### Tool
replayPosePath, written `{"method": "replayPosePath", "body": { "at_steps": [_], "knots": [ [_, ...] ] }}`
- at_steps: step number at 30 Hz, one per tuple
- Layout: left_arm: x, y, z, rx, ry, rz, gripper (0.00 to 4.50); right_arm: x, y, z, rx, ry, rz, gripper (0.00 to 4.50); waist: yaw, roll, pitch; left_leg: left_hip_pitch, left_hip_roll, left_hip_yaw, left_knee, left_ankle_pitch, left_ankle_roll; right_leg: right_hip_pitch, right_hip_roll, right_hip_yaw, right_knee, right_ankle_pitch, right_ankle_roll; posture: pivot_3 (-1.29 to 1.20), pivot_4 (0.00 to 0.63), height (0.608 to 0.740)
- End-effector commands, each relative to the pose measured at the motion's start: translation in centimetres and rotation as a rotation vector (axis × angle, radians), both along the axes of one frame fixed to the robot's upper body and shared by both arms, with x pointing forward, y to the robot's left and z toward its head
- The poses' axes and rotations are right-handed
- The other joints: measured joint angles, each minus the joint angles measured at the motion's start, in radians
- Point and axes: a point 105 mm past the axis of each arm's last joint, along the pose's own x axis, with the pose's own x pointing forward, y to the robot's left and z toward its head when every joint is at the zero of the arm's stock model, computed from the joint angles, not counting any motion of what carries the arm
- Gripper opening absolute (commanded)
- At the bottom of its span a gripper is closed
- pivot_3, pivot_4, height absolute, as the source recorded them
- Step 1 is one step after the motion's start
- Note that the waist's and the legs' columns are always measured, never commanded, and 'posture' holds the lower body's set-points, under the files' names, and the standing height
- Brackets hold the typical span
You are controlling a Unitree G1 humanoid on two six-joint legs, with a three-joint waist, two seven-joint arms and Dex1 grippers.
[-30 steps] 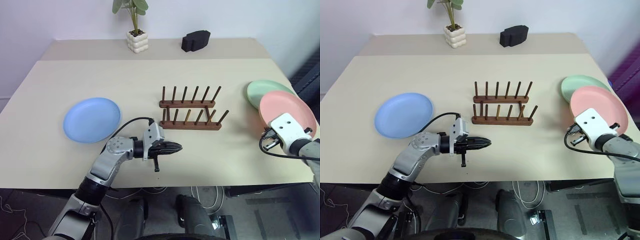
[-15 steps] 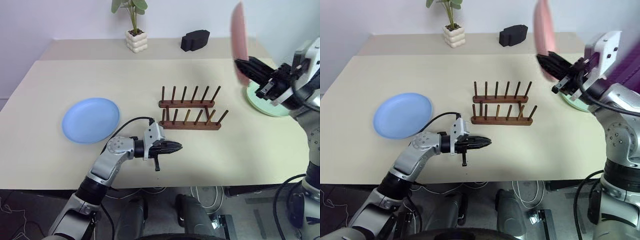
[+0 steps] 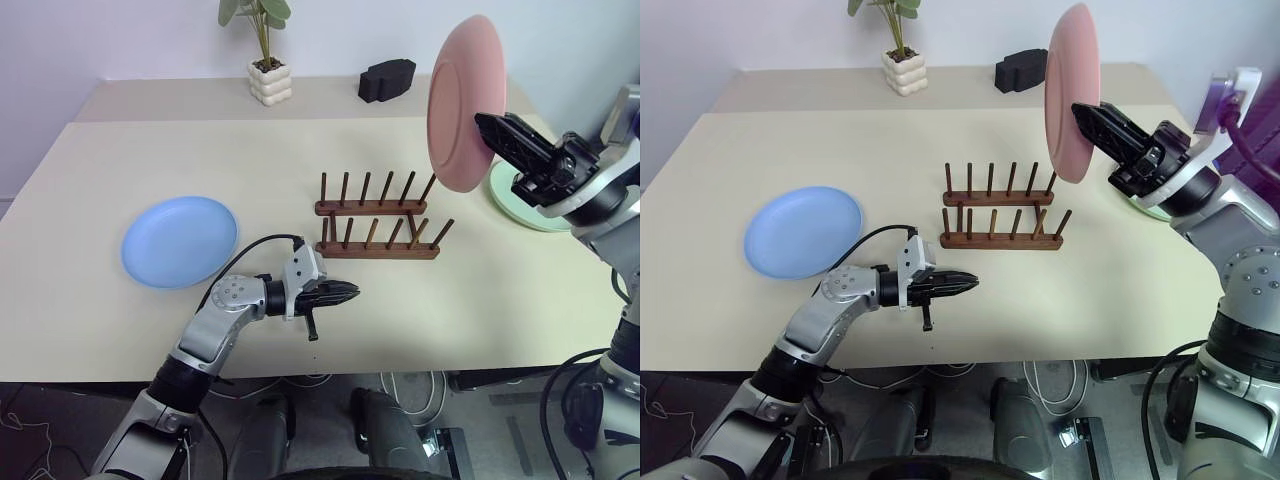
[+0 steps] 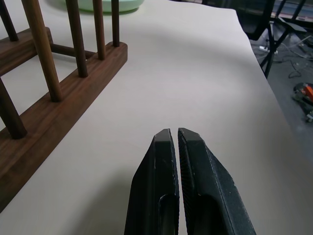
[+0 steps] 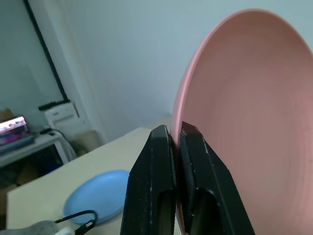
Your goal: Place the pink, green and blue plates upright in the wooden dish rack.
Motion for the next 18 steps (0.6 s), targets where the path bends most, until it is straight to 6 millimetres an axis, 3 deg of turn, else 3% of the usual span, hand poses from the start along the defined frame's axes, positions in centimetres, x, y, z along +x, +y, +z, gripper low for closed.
{"method": "replayPosePath", "body": {
  "at_steps": [1, 6, 18],
  "knots": [
    [0.0, 0.1, 1.4, -0.031, -0.051, 0.001, 0.16, -0.6, -0.3, 0.2, 0.063, -0.004, 0.029, 0.06, 0.0, 0.0, 0.0, 0.0, 0.0, 0.0, 0.0, 0.0, 0.0, 0.0, 0.0, 0.0, 0.0, 0.0, 0.0, 0.0, 0.15, 0.736],
    [0.0, 0.4, 1.7, -0.044, -0.057, 0.01, 0.16, -0.4, -0.2, -1.2, 0.072, 0.048, 0.042, 0.06, 0.0, 0.0, 0.0, 0.0, 0.0, 0.0, 0.0, 0.0, 0.0, 0.0, 0.0, 0.0, 0.0, 0.0, 0.0, 0.0, 0.15, 0.736],
    [1.2, 0.6, 4.5, -0.183, -0.15, 0.089, 0.16, 0.5, -0.9, -2.8, 0.11, 0.131, 0.05, 0.06, 0.0, 0.0, 0.0, 0.0, 0.0, 0.0, 0.0, 0.0, 0.0, 0.0, 0.0, 0.0, 0.0, 0.0, 0.0, 0.0, 0.15, 0.736]
  ]
}}
